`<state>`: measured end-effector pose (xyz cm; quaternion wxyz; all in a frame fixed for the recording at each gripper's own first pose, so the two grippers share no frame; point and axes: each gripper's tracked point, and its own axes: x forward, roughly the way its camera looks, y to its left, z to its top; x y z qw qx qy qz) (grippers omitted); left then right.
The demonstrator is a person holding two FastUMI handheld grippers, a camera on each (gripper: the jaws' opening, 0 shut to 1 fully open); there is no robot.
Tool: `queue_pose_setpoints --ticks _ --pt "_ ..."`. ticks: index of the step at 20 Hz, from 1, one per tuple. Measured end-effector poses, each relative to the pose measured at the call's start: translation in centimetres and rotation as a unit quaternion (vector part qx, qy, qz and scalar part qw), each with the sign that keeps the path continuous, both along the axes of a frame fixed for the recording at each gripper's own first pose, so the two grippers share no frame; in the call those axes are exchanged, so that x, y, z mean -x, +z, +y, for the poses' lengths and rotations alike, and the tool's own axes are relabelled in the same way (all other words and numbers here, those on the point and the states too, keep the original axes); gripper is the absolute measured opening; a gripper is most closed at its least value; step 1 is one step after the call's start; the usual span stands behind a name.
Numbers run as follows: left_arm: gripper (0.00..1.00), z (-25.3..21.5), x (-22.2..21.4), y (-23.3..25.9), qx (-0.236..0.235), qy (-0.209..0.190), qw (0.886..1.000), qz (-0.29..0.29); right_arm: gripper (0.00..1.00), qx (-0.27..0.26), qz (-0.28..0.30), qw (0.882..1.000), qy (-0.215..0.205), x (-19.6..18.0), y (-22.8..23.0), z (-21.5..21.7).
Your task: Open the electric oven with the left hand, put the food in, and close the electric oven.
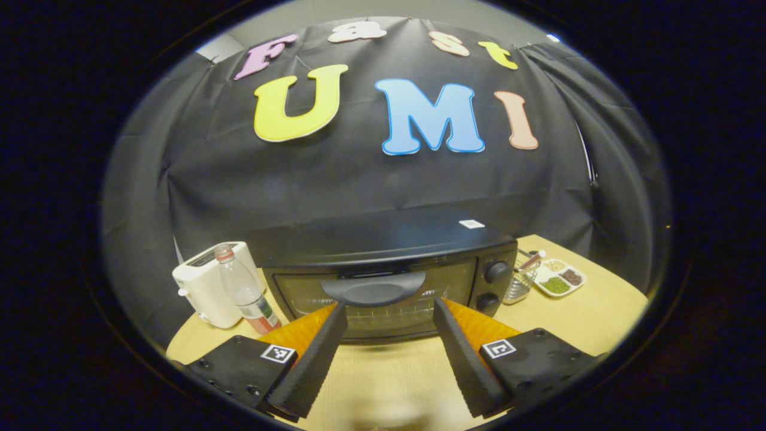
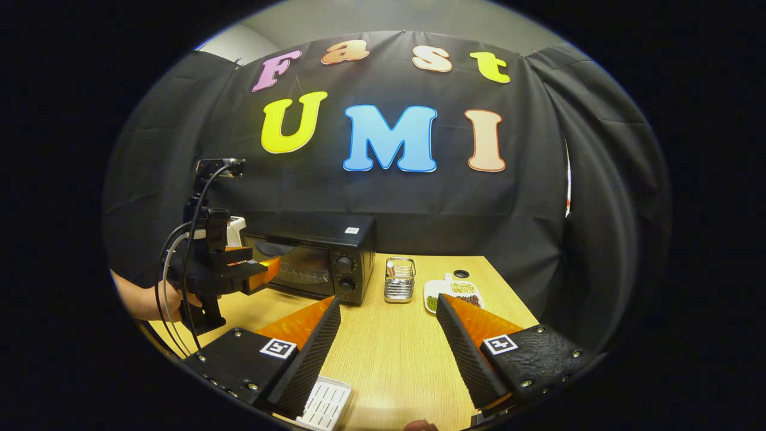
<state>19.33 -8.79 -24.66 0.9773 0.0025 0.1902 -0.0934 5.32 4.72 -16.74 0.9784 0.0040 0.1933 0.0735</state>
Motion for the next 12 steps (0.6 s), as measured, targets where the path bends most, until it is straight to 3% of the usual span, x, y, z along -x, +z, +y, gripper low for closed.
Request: queue_pose_setpoints --ticks 1,2,3,4,8,12 --pt "1.0 -0.1 0.7 1.0 0.004 0.001 1.0 -0.004 0.98 -0.003 -0.006 1.0 -0.001 0.1 0.5 -0.1" --pt "0.92 -0.5 1.4 2.1 0.009 0.003 1.0 -0.011 0.98 -0.006 -0.016 1.0 -0.004 -0.7 1.2 -0.8" --pt "0.92 -0.6 2.1 3.5 0.012 0.006 1.0 -0.024 0.98 -0.011 -0.029 0.999 -0.006 -0.5 2.0 -1.1" --pt "1.0 -0.5 3.0 5.0 0.012 0.011 0.999 -0.035 0.98 -0.014 -0.041 0.999 -0.006 -0.4 2.7 -1.5" --pt "0.91 -0.2 7.8 11.0 0.017 0.037 0.996 -0.078 0.98 -0.021 -0.075 0.997 0.006 0.7 5.0 -3.1" --pt "1.0 0.5 12.7 15.6 0.004 0.061 0.992 -0.109 0.98 -0.048 -0.086 0.995 0.03 2.3 6.6 -4.0"
